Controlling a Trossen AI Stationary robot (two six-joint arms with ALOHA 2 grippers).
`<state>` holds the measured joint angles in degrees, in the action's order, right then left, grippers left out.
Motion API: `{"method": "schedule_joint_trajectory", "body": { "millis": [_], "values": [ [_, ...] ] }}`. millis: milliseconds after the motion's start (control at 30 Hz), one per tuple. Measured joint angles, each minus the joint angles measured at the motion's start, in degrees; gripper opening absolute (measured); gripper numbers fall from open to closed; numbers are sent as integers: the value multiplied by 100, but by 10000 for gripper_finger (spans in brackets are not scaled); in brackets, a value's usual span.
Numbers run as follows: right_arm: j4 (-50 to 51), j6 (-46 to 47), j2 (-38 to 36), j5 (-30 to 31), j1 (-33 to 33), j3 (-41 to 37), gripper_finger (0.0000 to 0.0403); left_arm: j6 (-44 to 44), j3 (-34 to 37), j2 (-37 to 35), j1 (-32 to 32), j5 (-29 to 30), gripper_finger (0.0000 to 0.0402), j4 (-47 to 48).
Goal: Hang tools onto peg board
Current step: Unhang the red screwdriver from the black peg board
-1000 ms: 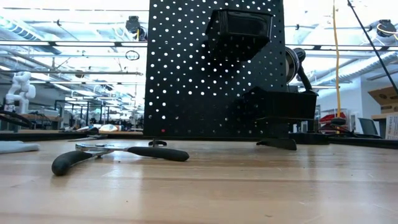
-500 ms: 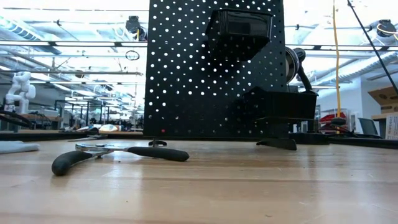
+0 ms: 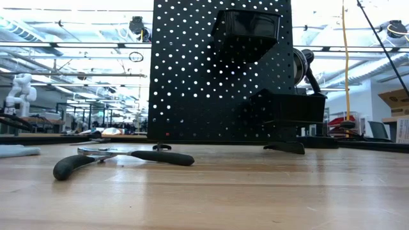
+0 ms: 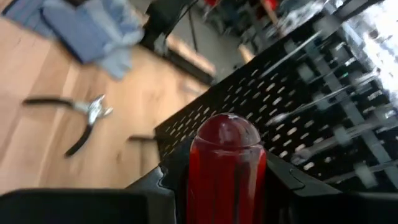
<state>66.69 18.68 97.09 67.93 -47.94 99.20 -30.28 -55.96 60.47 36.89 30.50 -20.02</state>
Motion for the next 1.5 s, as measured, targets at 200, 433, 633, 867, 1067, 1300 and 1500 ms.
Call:
{"method": "schedule_joint_trajectory", "body": {
  "millis": [200,433,633,867,1067,1300,1500],
  "values": [
    [177,773,389,-595,7,-219,113,4,0,0,1,0,334,1],
    [-626,1027,593,-1353,35,-747,113,6,0,20,1,0,334,1],
    [-2218,663,588,-1968,64,-1464,113,22,0,20,1,0,334,-1],
    [-2251,1108,582,-3275,380,-1891,113,151,0,30,0,-1,334,-1],
    [-1499,1617,580,-4478,735,-2231,113,266,0,66,0,-2,334,0],
    [-1799,1555,579,-5019,897,-2908,113,291,0,68,1,-2,334,3],
    [-2240,1410,578,-5336,1001,-3310,113,291,0,68,0,-2,334,3]
  ]
}}
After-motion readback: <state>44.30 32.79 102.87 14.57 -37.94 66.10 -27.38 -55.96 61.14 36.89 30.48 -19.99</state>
